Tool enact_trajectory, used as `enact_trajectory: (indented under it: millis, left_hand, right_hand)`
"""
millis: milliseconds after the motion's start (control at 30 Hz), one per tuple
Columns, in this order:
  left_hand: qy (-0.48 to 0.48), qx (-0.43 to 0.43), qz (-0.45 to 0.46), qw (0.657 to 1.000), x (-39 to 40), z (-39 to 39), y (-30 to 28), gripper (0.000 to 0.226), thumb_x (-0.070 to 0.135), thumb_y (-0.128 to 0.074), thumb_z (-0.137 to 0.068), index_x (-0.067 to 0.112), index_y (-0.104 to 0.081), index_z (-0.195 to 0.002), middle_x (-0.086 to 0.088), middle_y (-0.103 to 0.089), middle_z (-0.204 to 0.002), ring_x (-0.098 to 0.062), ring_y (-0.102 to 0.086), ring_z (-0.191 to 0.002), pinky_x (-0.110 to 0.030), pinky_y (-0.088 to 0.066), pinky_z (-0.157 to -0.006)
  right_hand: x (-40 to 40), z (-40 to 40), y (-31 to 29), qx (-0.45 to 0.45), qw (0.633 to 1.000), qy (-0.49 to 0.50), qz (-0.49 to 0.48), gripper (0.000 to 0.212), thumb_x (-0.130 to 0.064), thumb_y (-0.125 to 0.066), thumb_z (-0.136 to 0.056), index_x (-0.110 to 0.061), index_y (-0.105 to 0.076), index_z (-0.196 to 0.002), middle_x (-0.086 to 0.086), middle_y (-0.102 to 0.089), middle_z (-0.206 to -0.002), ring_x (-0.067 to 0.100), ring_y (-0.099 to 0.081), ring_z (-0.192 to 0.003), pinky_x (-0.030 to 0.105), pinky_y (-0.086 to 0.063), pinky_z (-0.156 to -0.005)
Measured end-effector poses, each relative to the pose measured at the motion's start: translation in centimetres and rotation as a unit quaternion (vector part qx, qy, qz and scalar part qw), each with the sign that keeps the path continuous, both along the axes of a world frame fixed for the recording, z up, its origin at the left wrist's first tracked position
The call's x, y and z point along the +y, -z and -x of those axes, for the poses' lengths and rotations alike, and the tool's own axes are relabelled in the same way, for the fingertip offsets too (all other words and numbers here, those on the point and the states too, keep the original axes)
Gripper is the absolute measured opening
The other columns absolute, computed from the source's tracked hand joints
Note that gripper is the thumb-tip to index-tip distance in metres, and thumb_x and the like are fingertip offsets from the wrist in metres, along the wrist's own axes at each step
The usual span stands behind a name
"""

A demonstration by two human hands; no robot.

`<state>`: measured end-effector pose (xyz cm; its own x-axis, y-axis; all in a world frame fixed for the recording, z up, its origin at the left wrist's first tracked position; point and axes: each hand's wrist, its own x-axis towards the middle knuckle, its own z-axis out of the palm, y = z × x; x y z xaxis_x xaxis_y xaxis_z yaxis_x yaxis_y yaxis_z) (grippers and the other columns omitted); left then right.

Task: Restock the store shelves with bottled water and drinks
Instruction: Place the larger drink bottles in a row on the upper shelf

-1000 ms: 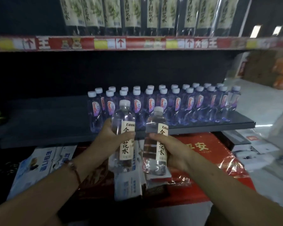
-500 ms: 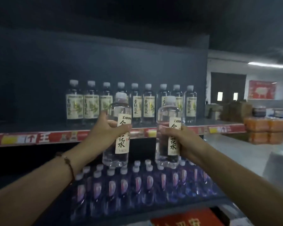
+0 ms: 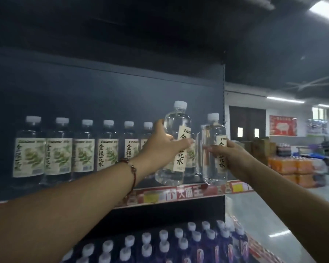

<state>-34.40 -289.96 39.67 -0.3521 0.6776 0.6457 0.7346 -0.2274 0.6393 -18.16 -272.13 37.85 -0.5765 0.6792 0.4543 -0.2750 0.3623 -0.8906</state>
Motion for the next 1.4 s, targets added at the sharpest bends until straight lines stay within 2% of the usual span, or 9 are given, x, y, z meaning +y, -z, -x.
enact_trajectory:
  millis: [133, 267, 467, 700, 833, 1033, 1167, 1300, 1400]
  left_hand:
    - [-0.010, 0.003, 0.005, 1.000, 4.8, -0.5, -0.3, 0.094, 0.068, -0.072, -0.068, 0.046, -0.019, -0.142, -0.001, -0.058, -0.128, -0.021, -0.066, -0.105, -0.046, -0.058, -0.088]
    - [-0.021, 0.012, 0.001, 1.000, 8.1, -0.1, 0.6, 0.090, 0.064, -0.070, -0.077, 0.038, -0.017, -0.145, 0.000, -0.049, -0.142, -0.015, -0.067, -0.097, -0.026, -0.055, -0.067]
    - [-0.035, -0.023, 0.003, 0.999, 12.0, 1.2, 2.3, 0.104, 0.065, -0.070, -0.077, 0.034, -0.005, -0.152, -0.004, -0.050, -0.146, -0.025, -0.058, -0.121, -0.041, -0.050, -0.096]
    - [-0.051, -0.036, -0.021, 0.998, 13.9, 1.5, 3.1, 0.104, 0.079, -0.065, -0.060, 0.040, -0.013, -0.141, -0.002, -0.056, -0.140, -0.026, -0.062, -0.116, -0.050, -0.054, -0.094]
    - [-0.059, -0.034, -0.039, 0.997, 14.7, 1.3, 3.7, 0.093, 0.062, -0.070, -0.079, 0.027, -0.016, -0.146, -0.005, -0.045, -0.149, -0.027, -0.053, -0.128, -0.045, -0.048, -0.101]
    - [-0.073, 0.000, -0.077, 0.994, 15.3, 0.9, 4.5, 0.080, 0.059, -0.064, -0.086, 0.022, -0.021, -0.142, -0.004, -0.046, -0.140, -0.023, -0.055, -0.119, -0.036, -0.052, -0.088]
    - [-0.115, 0.057, -0.048, 0.991, 14.8, 0.7, 4.4, 0.078, 0.070, -0.056, -0.085, 0.028, -0.019, -0.140, -0.006, -0.052, -0.134, -0.010, -0.059, -0.073, -0.022, -0.044, -0.049]
    - [-0.196, 0.124, 0.015, 0.973, 14.0, 0.8, 3.8, 0.093, 0.075, -0.054, -0.083, 0.017, -0.022, -0.147, -0.004, -0.044, -0.133, -0.011, -0.052, -0.093, -0.024, -0.042, -0.060]
    - [-0.187, 0.121, 0.064, 0.973, 13.4, 0.7, 3.7, 0.101, 0.071, -0.066, -0.077, 0.018, -0.017, -0.149, -0.002, -0.052, -0.121, -0.013, -0.063, -0.081, -0.021, -0.041, -0.049]
  right_hand:
    - [3.6, 0.3, 0.5, -0.009, 1.000, 0.026, -0.002, 0.041, -0.015, -0.078, -0.083, -0.002, -0.061, -0.119, 0.029, -0.067, -0.114, 0.051, -0.062, -0.111, 0.070, -0.046, -0.094]
    - [6.5, 1.2, 1.0, -0.007, 0.999, 0.047, -0.007, 0.031, -0.014, -0.073, -0.084, -0.005, -0.065, -0.113, 0.025, -0.070, -0.109, 0.047, -0.065, -0.108, 0.068, -0.047, -0.095]
    - [9.2, 3.1, 1.8, -0.005, 0.999, 0.048, -0.013, 0.023, -0.018, -0.070, -0.088, -0.008, -0.065, -0.109, 0.020, -0.070, -0.104, 0.038, -0.069, -0.095, 0.053, -0.059, -0.083]
    - [9.0, 5.2, 4.0, 0.015, 0.994, 0.095, -0.058, 0.043, -0.044, -0.070, -0.088, -0.023, -0.054, -0.121, -0.002, -0.068, -0.111, 0.016, -0.066, -0.097, 0.030, -0.050, -0.072]
    - [9.1, 5.3, 4.6, -0.015, 0.990, 0.112, -0.084, 0.047, -0.048, -0.065, -0.092, -0.022, -0.039, -0.120, -0.016, -0.054, -0.101, 0.002, -0.056, -0.089, 0.022, -0.043, -0.072]
    - [9.9, 4.4, 5.7, -0.085, 0.984, 0.109, -0.114, 0.063, -0.026, -0.084, -0.072, -0.017, -0.051, -0.125, 0.001, -0.072, -0.106, 0.017, -0.072, -0.095, 0.040, -0.057, -0.090]
    - [9.4, 3.9, 5.9, -0.087, 0.982, 0.130, -0.107, 0.061, -0.025, -0.084, -0.077, -0.017, -0.050, -0.126, -0.002, -0.071, -0.104, 0.015, -0.071, -0.092, 0.038, -0.057, -0.088]
    - [8.7, 4.3, 6.2, -0.074, 0.977, 0.169, -0.104, 0.053, -0.025, -0.083, -0.077, -0.020, -0.054, -0.121, -0.004, -0.070, -0.101, 0.013, -0.068, -0.089, 0.033, -0.056, -0.082]
    - [8.4, 4.2, 6.2, -0.063, 0.981, 0.167, -0.081, 0.045, -0.021, -0.082, -0.077, -0.020, -0.058, -0.115, -0.003, -0.070, -0.101, 0.013, -0.067, -0.090, 0.033, -0.055, -0.082]
